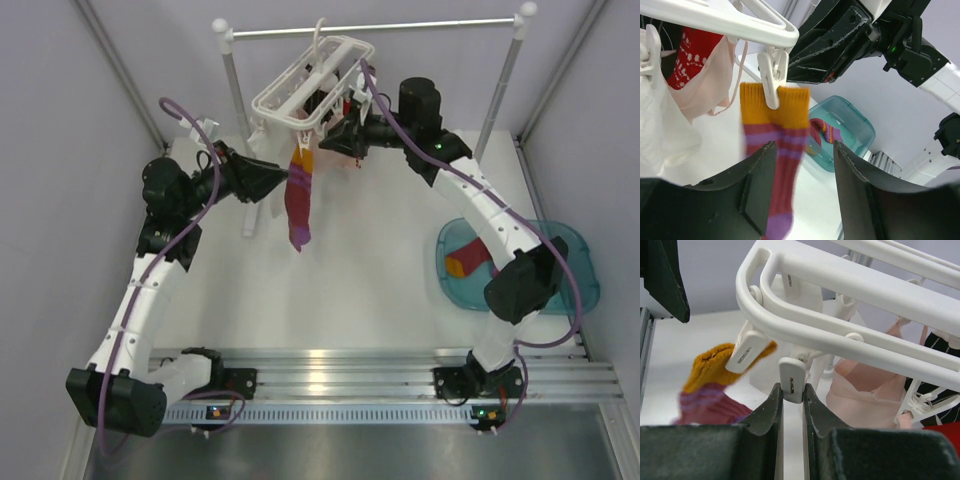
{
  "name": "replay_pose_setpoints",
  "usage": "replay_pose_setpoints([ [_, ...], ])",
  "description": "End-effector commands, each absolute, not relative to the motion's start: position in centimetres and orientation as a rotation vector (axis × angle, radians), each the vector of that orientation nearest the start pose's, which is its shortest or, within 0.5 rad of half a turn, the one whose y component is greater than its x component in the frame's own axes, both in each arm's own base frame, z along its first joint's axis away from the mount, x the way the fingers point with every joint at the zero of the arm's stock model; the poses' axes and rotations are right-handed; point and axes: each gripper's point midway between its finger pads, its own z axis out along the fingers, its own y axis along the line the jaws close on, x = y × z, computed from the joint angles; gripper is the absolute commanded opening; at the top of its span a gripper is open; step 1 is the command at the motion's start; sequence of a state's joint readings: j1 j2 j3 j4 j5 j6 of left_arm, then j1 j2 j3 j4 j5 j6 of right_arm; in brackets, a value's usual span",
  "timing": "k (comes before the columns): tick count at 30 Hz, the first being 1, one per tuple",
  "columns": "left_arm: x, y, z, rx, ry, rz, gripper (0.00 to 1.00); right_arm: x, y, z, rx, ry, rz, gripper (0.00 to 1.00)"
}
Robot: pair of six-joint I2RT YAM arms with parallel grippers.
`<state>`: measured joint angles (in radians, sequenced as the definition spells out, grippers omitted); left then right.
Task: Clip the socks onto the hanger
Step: Open the clamp at the hanger.
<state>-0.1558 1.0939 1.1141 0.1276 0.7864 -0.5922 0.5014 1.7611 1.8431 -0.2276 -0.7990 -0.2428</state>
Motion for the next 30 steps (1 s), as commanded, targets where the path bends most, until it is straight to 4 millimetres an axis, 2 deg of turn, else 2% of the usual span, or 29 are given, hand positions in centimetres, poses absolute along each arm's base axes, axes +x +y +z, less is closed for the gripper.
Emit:
replay_pose_setpoints([
  [1, 29.2, -18.8, 43.0, 0.359, 1.467, -1.164, 0.55, 37.5, 35.6, 40.0, -1.184, 1.260, 0.907, 0.00],
  [6, 28.5, -19.2, 45.5, 0.375, 1.399, -1.170, 0.59, 37.7, 35.8, 40.0, -1.177, 1.271, 0.903, 0.00],
  [8, 28.0, -20.6, 45.5, 0.423, 1.408, -1.187, 0.59, 37.9, 35.8, 39.9, -1.174, 1.275, 0.900, 0.00],
  [12, 28.4, -22.4, 45.6, 0.453, 1.407, -1.147, 0.56, 38.3, 35.9, 39.7, -1.164, 1.291, 0.894, 0.00],
  [15, 30.0, -23.2, 45.7, 0.365, 1.432, -1.148, 0.54, 38.3, 35.8, 39.9, -1.164, 1.287, 0.889, 0.00],
  [18, 32.6, -22.6, 46.5, 0.236, 1.427, -1.109, 0.48, 38.1, 35.7, 39.8, -1.165, 1.286, 0.888, 0.00],
  [22, 35.4, -22.3, 47.7, 0.163, 1.398, -1.065, 0.45, 37.8, 35.7, 40.0, -1.160, 1.278, 0.903, 0.00],
  [24, 37.0, -22.0, 47.5, 0.110, 1.412, -1.030, 0.43, 37.7, 35.8, 40.3, -1.155, 1.270, 0.907, 0.00],
  [29, 39.7, -20.1, 47.4, 0.036, 1.413, -0.974, 0.43, 37.5, 36.6, 40.8, -1.161, 1.247, 0.916, 0.00],
  [30, 40.1, -19.7, 47.9, 0.018, 1.405, -0.967, 0.43, 37.6, 36.8, 40.6, -1.160, 1.251, 0.923, 0.00],
])
